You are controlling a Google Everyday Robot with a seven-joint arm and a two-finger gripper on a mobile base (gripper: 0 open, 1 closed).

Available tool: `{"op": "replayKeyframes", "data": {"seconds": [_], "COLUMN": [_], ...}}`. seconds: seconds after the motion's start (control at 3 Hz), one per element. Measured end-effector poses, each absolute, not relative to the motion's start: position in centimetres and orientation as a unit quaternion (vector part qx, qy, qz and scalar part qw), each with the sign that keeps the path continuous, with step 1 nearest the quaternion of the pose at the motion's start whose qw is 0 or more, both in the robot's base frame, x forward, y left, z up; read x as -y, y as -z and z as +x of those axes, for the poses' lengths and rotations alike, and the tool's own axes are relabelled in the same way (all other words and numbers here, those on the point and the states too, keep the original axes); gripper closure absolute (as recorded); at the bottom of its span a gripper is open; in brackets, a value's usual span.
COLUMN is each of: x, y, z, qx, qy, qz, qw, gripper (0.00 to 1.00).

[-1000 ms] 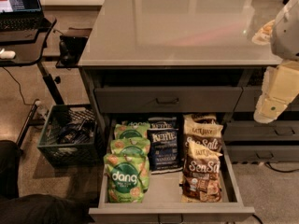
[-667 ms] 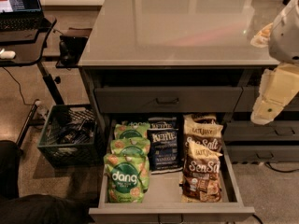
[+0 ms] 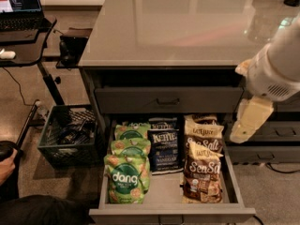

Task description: Pick blue chip bag from middle drawer and place on counter

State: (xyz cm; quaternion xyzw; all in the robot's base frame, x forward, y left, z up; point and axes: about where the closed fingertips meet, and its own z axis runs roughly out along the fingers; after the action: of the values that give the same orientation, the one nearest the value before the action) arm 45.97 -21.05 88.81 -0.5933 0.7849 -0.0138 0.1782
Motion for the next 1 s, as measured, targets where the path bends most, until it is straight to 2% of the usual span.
{"op": "replayKeyframes", "data": {"seconds": [0.33, 1.0], "x": [20.7, 20.0], "y": [-85.2, -76.3], "z": [48.2, 53.7], "qx": [-0.780, -0.777], "qy": [0.018, -0.031], "qz": [-0.590, -0.577], "qw": [0.207, 0.249], "gripper": [0.00, 0.00]}}
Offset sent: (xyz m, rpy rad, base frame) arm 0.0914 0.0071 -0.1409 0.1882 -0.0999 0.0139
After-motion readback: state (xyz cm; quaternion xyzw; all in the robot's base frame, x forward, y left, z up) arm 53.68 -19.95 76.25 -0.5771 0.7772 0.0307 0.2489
